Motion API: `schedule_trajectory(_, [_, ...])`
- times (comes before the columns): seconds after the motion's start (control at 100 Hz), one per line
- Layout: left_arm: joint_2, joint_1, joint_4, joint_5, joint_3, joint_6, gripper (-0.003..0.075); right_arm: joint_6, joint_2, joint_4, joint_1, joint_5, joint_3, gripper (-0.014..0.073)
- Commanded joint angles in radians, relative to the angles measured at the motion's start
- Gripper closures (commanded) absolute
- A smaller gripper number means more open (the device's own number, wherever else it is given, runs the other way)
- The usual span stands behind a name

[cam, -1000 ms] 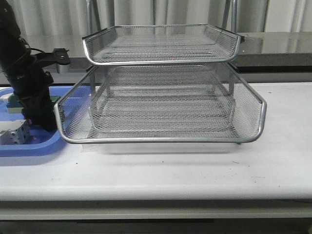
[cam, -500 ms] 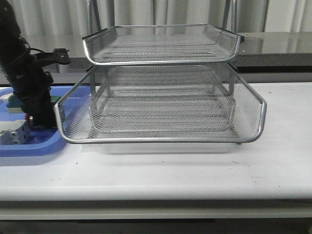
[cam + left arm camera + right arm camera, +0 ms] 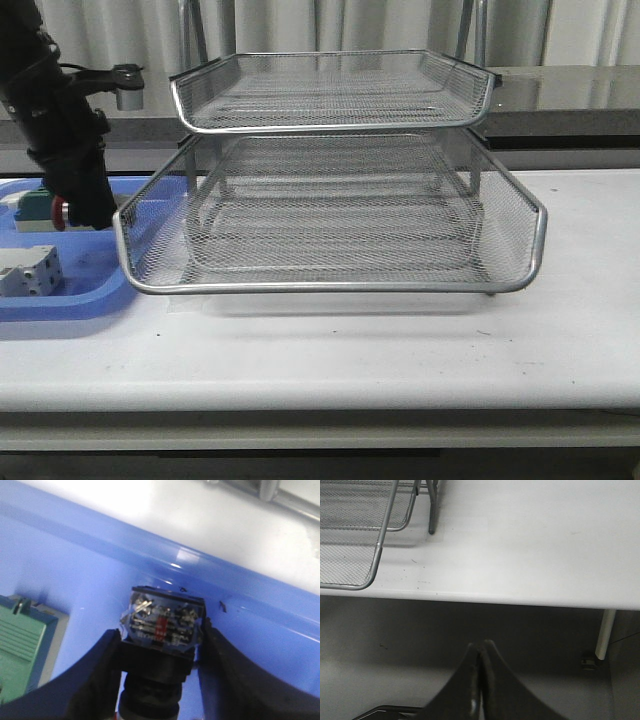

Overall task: Place button on rack with both arms
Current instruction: 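Close the left gripper on the button body and lift it, then carry the button over the pulled-out tray and lower it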

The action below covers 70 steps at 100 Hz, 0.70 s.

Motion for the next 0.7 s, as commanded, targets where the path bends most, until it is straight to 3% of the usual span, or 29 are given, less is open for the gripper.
schedule_trajectory(0.0, [-0.058, 0.016, -0.021, 0.055, -0.065, -0.015, 0.0648, 0.002, 0.003, -0.012, -0.002, -0.05, -0.034, 0.0664])
schedule_trajectory(0.41, [-0.153, 0.102, -0.085, 0.215, -0.097, -0.015, 0.0647, 0.002, 0.003, -0.012, -0.002, -0.05, -0.034, 0.0664])
schedule_trajectory(0.69, [-0.269, 0.113, -0.089, 0.215, -0.095, -0.081, 0.0647, 0.002, 0.003, -0.012, -0.002, -0.05, -0.034, 0.0664])
